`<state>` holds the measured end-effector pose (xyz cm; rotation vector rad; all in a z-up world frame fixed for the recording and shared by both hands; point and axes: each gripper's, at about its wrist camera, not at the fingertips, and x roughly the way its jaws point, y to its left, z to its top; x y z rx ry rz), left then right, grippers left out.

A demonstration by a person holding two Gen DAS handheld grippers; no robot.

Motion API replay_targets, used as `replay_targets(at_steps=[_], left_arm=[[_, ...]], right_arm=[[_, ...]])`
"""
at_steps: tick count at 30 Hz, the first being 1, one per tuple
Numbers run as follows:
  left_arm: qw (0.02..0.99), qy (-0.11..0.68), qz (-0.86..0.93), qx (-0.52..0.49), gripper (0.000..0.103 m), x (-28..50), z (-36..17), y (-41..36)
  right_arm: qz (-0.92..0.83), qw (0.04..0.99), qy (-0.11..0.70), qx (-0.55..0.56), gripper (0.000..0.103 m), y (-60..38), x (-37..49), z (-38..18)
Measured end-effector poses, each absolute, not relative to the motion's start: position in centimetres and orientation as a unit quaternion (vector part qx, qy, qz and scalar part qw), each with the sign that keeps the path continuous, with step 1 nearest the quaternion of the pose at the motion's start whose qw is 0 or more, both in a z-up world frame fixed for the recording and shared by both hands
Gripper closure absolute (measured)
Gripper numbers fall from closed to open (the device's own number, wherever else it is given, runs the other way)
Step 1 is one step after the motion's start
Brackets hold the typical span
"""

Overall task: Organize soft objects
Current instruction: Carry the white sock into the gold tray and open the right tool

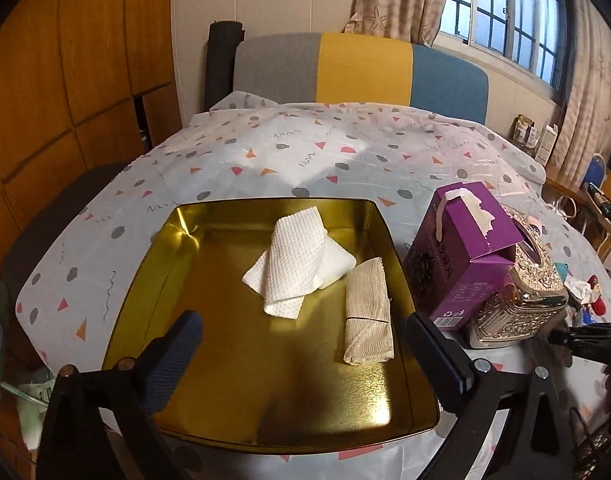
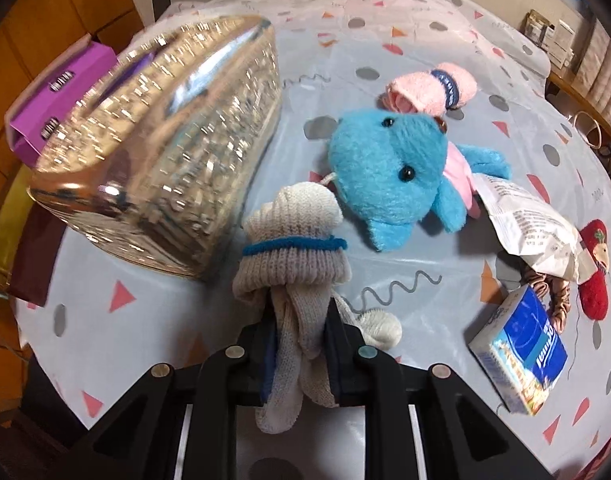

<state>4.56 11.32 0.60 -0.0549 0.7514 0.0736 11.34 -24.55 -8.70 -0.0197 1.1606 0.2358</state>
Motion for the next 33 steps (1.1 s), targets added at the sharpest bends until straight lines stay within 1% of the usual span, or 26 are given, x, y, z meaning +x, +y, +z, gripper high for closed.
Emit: replay_targets(at_steps=[5,10,17,23,28,30,33], left_arm=[[0.929,0.367,0.039,-0.03,0.001,4.3,0.5,11.7],[0.926,0.373,0.045,-0.042,0.001,4.2,0.0,12.5],[0.925,0.375,0.051,-0.046,0.001,3.8,-0.4,13.6],[0.924,0.371,0.071,-0.063,0.001,3.3,-0.3,15.6],[0.923,0.364,0.097,-0.081,0.001,2.6,-0.1,18.3],[0.921,0.363,0.111,-0.087,0.001,2.2,-0.1,19.6],[0.919,0.36,0.131,-0.097,0.001,1.6,-0.2,21.6]], right_arm=[[0.095,0.852,0.514,0.032,0.084,-25.0,10.0,-6.4],[0.097,0.877,0.467,0.062,0.083,-25.0,9.1,-1.9],[0.149,0.895,0.418,0.043,0.084,-21.0,8.6,3.4],[0.247,0.891,0.38,0.01,0.084,-13.7,8.1,7.4],[0.333,0.862,0.382,-0.017,0.083,-6.9,8.1,8.2],[0.358,0.845,0.397,-0.021,0.083,-4.2,8.5,7.4],[0.381,0.813,0.439,-0.02,0.083,-0.6,9.8,4.6]])
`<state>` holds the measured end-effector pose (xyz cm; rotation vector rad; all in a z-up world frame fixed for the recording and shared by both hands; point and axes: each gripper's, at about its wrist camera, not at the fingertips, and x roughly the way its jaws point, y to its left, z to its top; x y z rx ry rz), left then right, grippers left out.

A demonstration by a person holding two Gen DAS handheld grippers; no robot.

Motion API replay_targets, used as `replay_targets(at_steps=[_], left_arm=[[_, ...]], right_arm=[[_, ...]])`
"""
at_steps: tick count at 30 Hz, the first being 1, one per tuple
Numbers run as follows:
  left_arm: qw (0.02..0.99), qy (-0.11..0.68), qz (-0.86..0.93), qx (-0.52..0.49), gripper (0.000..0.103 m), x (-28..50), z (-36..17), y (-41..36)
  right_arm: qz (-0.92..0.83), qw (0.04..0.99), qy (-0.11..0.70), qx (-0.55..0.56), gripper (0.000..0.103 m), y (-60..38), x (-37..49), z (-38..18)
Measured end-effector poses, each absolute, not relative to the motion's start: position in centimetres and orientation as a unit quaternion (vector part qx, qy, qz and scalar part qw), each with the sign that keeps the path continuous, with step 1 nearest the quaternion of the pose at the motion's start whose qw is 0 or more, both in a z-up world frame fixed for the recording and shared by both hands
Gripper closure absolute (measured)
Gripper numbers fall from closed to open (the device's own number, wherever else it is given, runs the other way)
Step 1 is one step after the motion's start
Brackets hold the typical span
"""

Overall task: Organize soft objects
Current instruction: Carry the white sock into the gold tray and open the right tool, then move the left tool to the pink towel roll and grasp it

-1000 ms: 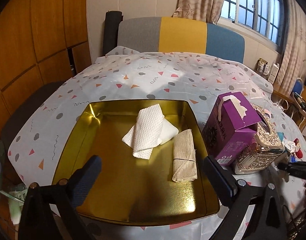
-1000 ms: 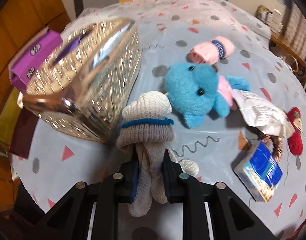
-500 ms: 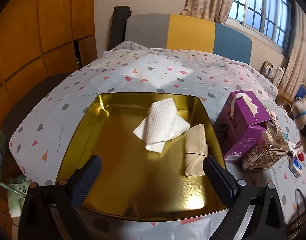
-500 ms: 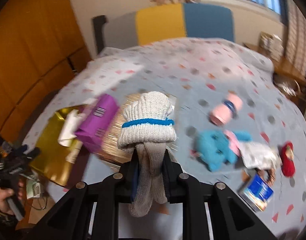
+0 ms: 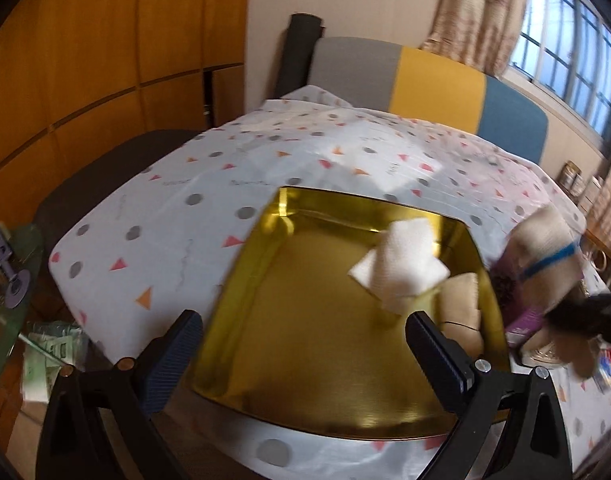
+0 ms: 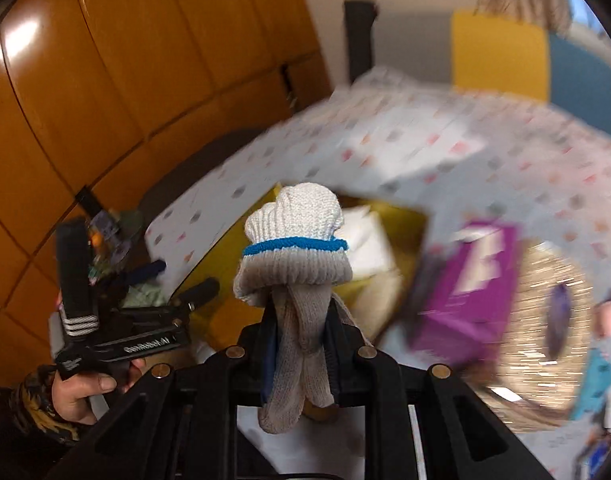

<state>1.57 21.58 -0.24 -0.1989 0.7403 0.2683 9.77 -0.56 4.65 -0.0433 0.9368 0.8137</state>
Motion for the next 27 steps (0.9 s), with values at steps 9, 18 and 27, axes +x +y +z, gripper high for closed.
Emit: replay_targets(at_steps=[9,18,27], left_arm=[[0.913,0.365,0.143,-0.111,0.0,1.4,-1.2,23.4],[0.916,0.368,0.126,-0.097,0.0,1.6,-1.2,21.9],[0.926,0.356,0.103,-0.077,0.0,1.3,0.2,20.0]], right_arm=[[0.344,0.766,0.542,-0.035,0.082,5.8,13.7,-5.7],[0.349,0.774,0.527,-0.051,0.058,6.3,12.6,-7.1],[0.354,0.815,0.456,-0.055,0.025,4.5,10.3,-2.9]])
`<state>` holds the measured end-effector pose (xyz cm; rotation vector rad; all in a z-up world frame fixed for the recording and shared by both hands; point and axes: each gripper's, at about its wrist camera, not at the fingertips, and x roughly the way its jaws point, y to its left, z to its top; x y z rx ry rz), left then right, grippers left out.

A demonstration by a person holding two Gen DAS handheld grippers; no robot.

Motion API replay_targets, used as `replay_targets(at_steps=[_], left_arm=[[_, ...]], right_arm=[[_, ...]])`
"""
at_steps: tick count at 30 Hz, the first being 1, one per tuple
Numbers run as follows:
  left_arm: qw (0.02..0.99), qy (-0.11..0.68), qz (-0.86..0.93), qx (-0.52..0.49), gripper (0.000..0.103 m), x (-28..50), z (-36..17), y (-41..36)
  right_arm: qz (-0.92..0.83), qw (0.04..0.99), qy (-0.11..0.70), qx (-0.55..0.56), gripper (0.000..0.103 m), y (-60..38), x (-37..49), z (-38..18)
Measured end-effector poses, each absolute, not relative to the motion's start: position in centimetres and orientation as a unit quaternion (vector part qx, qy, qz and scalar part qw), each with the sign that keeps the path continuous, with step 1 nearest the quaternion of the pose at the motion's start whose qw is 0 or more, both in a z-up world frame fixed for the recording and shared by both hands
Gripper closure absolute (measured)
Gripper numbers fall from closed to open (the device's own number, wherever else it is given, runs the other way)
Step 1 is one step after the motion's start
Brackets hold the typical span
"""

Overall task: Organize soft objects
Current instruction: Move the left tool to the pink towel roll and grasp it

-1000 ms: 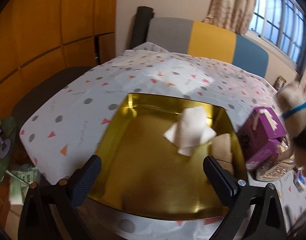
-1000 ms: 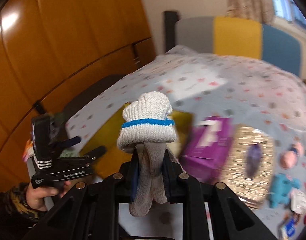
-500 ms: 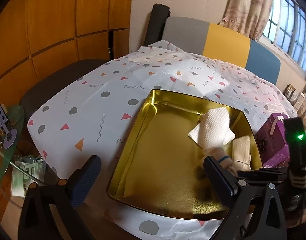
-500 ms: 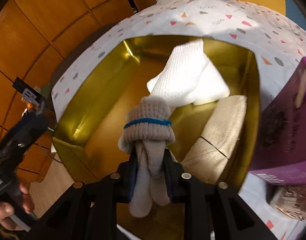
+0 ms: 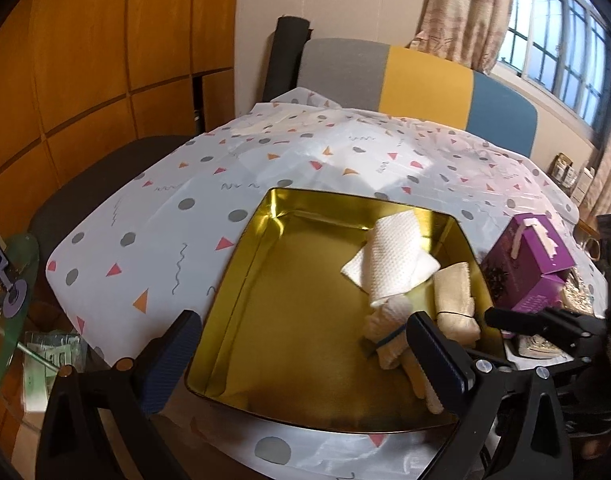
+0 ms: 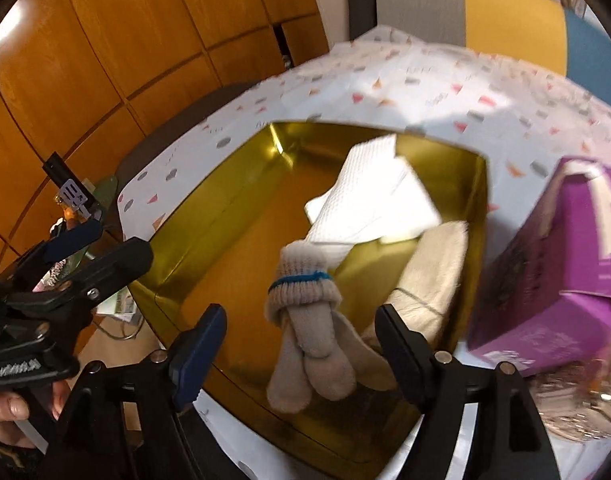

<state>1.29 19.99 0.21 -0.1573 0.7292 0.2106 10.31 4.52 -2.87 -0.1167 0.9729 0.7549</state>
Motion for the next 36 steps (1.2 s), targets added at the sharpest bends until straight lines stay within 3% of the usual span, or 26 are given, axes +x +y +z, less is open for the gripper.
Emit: replay_targets(at_steps=[9,12,28,36], left_arm=[[0.941,0.336,0.027,-0.043,0.0,1.2,1.8,15.6],[0.945,0.326,-0.023,-0.034,0.0,1.1,2.4,13.6],[0.924,0.321,-0.207,0.029,0.0,2.6,4.3,1.6],[0.904,0.332,-0.258,0.078,0.0,5.4,6.4,-5.8]], right_arm=[[0.308,0.882,0.35,-0.072,0.024,-1.5,6.0,2.5],[0.276,0.903,0.325,-0.061,0.017,-4.9,5.3,3.6],[-0.047,0.924,0.37,0.081,0.017,-30.5,5.8,2.4],[-0.162,0.908,0.329,0.203,0.017,-40.3,4.3,2.6]])
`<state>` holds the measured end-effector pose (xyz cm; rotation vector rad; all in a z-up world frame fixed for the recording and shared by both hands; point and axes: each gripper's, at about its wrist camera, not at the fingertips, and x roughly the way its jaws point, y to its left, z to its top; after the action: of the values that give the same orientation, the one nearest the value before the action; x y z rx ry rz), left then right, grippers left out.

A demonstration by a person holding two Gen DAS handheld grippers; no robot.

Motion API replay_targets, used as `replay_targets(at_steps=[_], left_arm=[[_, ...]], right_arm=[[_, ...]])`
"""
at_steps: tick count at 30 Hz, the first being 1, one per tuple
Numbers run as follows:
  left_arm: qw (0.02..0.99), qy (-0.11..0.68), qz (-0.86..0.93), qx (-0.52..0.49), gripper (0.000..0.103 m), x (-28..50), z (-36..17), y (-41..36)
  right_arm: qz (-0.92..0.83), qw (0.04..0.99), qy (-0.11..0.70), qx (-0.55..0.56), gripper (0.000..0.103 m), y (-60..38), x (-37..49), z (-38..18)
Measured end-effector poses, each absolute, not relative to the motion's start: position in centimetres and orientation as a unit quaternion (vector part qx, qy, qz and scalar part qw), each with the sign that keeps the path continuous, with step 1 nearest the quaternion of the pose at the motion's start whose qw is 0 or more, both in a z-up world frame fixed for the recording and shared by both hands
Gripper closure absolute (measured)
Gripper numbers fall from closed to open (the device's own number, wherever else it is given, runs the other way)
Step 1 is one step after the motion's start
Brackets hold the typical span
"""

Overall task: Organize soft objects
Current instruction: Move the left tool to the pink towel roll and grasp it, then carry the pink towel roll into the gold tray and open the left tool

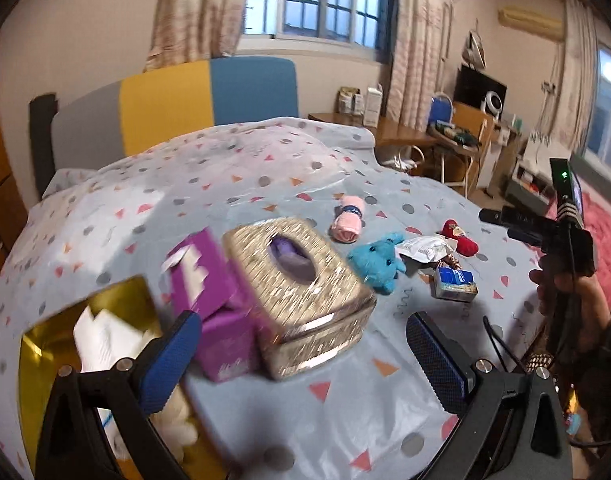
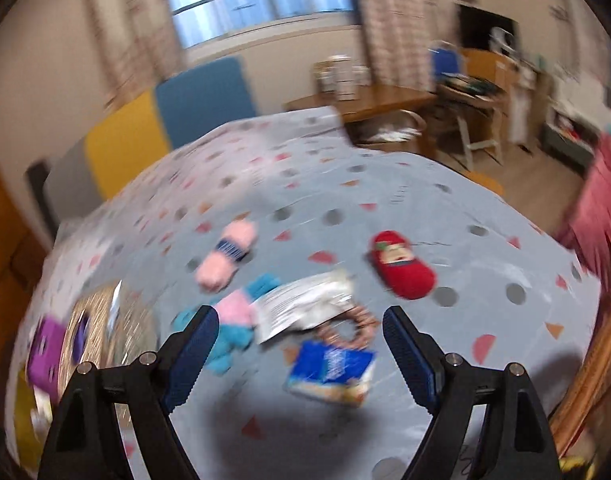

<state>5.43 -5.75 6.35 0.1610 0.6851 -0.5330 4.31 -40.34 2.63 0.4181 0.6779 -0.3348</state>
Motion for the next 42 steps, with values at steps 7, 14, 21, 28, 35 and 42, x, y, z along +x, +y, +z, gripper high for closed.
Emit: replay_targets(at_steps=[7,14,21,28,35,42], left_arm=[[0.883,0.369,-0.274,0.1,0.0,10.2,7.2,-13.4],[0.861,0.419,-0.268,0.104,0.0,16.3,5.9,-20.6],[0.841,0.475,-0.236,0.107,0.011,23.8,2.0,-27.3],[0.823,0.512,-0.209,0.126,0.015,29.3,-2.8,-31.4],[0.808,0.534,-0.195,0.153,0.026,32.3,-6.7,-34.0],[0.8,0.557,-0.172,0.146,0.043,33.9,-8.9,-34.3]], right_arm=[[-0.176,0.903,0.287,0.266,0.017,-44.0,4.9,1.2],[-0.167,0.891,0.268,0.327,0.017,-45.7,4.1,0.2],[-0.136,0.893,0.27,0.334,0.017,-45.2,4.6,0.1],[-0.107,0.89,0.267,0.353,0.017,-45.2,4.7,-0.2],[-0.093,0.885,0.261,0.373,0.017,-45.5,4.5,-0.4],[-0.085,0.881,0.264,0.383,0.017,-45.4,4.6,-0.7]])
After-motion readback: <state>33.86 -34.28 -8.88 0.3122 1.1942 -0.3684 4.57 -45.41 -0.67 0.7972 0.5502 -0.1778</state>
